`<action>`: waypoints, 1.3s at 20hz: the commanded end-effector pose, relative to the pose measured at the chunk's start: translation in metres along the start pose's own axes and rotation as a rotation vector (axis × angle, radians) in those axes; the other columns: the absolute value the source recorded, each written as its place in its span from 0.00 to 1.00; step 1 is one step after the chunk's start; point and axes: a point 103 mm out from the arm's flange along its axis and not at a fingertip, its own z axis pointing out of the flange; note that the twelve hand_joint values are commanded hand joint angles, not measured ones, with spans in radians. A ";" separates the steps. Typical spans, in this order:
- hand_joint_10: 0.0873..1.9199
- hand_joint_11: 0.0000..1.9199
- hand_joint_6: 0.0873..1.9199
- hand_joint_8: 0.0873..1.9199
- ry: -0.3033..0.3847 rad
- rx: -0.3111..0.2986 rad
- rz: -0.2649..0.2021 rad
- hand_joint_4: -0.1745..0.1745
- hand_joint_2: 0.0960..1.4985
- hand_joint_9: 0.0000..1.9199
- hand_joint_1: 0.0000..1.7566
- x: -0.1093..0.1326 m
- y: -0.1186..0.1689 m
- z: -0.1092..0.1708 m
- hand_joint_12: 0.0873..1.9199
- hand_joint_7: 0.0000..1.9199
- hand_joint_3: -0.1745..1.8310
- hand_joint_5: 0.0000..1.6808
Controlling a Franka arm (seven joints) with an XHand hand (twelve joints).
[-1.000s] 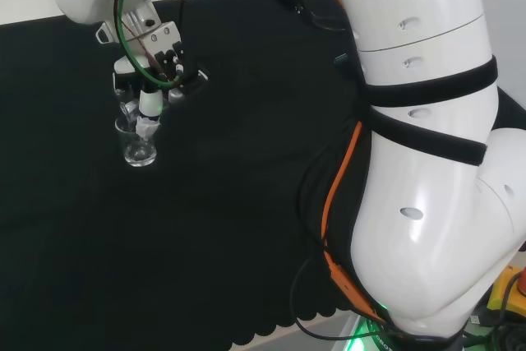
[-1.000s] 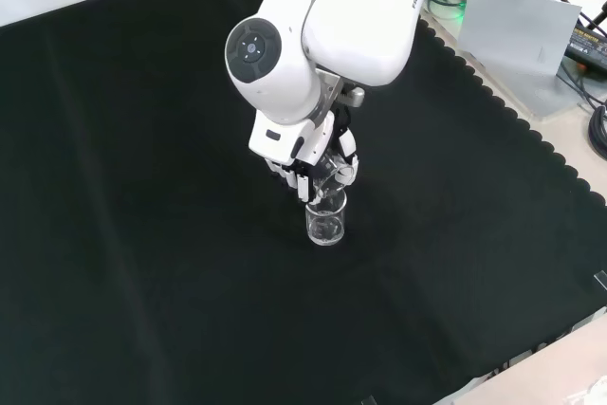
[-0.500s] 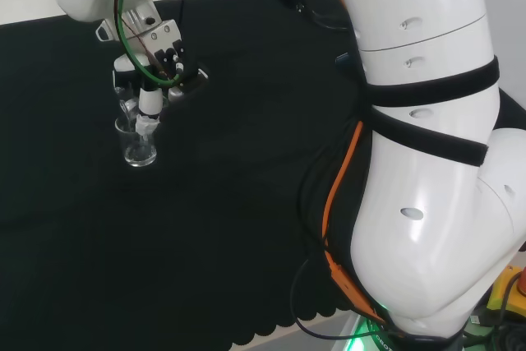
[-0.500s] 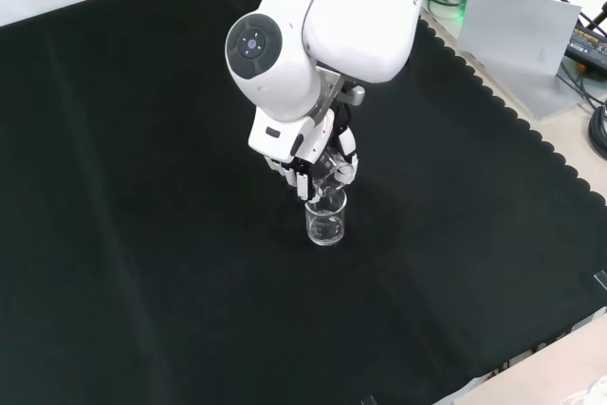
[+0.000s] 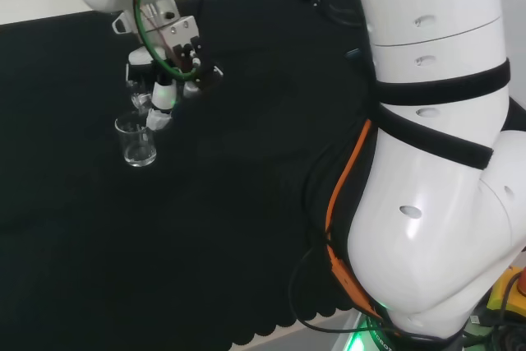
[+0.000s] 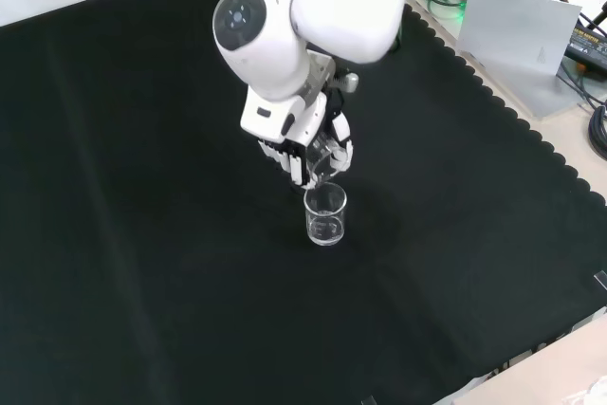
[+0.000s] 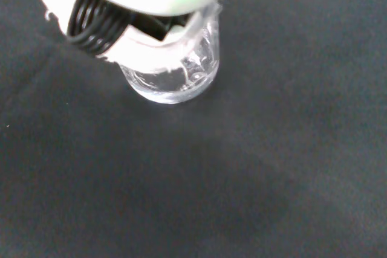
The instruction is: Pour the water from the handheld beaker into the one on the table.
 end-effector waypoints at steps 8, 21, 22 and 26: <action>0.18 0.75 0.43 0.24 0.284 -0.202 -0.025 0.93 0.38 0.89 0.64 -0.033 -0.014 0.002 0.37 0.89 0.48 0.71; 0.18 0.75 0.43 0.24 0.506 -0.297 -0.060 0.92 0.38 0.89 0.64 -0.043 -0.003 0.003 0.37 0.88 0.48 0.71; 0.18 0.75 0.43 0.24 0.512 -0.298 -0.060 0.92 0.38 0.89 0.64 -0.043 -0.001 0.003 0.37 0.88 0.48 0.71; 0.19 0.75 0.43 0.24 0.531 -0.299 -0.065 0.93 0.38 0.89 0.64 -0.045 0.005 0.007 0.37 0.88 0.48 0.71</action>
